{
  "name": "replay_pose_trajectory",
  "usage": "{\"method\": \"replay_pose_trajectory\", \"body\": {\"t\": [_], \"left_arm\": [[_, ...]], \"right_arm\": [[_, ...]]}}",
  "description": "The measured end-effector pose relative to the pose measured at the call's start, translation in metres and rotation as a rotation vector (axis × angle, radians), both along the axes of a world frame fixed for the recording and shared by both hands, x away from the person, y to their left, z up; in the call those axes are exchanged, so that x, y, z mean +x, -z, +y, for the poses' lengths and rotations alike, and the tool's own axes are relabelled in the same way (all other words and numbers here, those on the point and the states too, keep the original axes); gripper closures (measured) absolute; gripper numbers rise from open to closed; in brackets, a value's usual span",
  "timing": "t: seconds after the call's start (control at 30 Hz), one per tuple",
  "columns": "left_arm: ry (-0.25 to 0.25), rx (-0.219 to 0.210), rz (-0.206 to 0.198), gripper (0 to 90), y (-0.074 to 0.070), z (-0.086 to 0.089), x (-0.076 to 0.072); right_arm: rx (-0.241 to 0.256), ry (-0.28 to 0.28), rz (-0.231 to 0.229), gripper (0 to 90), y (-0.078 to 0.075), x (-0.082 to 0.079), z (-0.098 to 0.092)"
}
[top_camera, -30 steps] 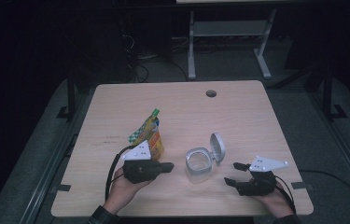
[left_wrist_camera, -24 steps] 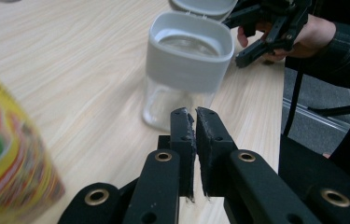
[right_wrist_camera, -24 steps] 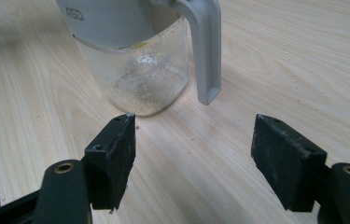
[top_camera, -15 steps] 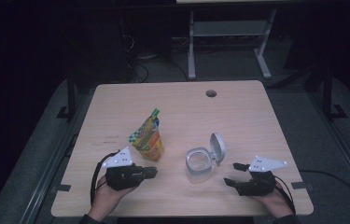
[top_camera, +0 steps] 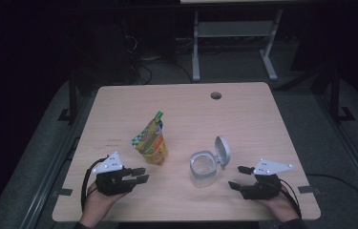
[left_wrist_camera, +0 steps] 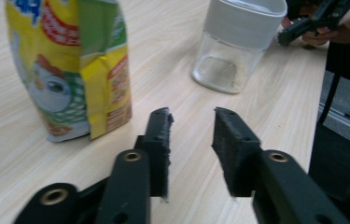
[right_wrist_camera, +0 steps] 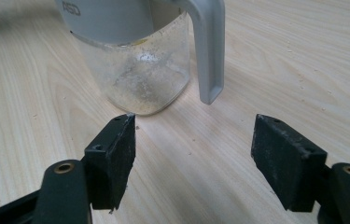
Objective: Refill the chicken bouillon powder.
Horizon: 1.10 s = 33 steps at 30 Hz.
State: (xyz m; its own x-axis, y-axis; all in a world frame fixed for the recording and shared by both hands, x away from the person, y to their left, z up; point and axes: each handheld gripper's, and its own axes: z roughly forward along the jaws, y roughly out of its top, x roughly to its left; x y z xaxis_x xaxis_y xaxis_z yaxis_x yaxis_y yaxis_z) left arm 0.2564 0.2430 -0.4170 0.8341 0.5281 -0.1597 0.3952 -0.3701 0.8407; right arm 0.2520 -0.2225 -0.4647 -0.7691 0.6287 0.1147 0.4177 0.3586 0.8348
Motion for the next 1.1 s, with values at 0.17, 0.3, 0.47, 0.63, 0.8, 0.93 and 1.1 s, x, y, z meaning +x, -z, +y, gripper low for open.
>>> {"method": "replay_pose_trajectory", "body": {"t": [0.17,0.3,0.47,0.63,0.8,0.93,1.1], "left_arm": [[-0.021,-0.024,-0.009,57.0,-0.002,0.005,0.003],[-0.029,-0.039,0.001,51.6,-0.002,0.008,0.005],[-0.042,-0.048,-0.006,46.3,-0.005,0.010,0.008],[-0.059,-0.057,-0.026,42.5,-0.013,0.011,0.014],[-0.072,-0.048,-0.036,40.6,-0.018,0.010,0.021],[-0.085,-0.043,-0.055,40.9,-0.022,0.010,0.027],[-0.085,-0.043,-0.058,40.6,-0.027,0.007,0.033]], "right_arm": [[0.003,-0.001,0.007,30.2,0.001,0.000,0.000],[0.004,0.001,0.002,30.2,0.001,0.000,-0.001],[0.002,-0.003,0.005,30.2,0.001,0.000,0.001],[-0.001,-0.007,0.007,30.2,0.001,0.001,0.002],[-0.002,-0.007,0.008,30.1,0.002,0.001,0.002],[-0.002,-0.006,0.011,30.2,0.002,0.001,0.002],[-0.005,-0.005,0.014,30.2,0.003,0.001,0.002]]}}
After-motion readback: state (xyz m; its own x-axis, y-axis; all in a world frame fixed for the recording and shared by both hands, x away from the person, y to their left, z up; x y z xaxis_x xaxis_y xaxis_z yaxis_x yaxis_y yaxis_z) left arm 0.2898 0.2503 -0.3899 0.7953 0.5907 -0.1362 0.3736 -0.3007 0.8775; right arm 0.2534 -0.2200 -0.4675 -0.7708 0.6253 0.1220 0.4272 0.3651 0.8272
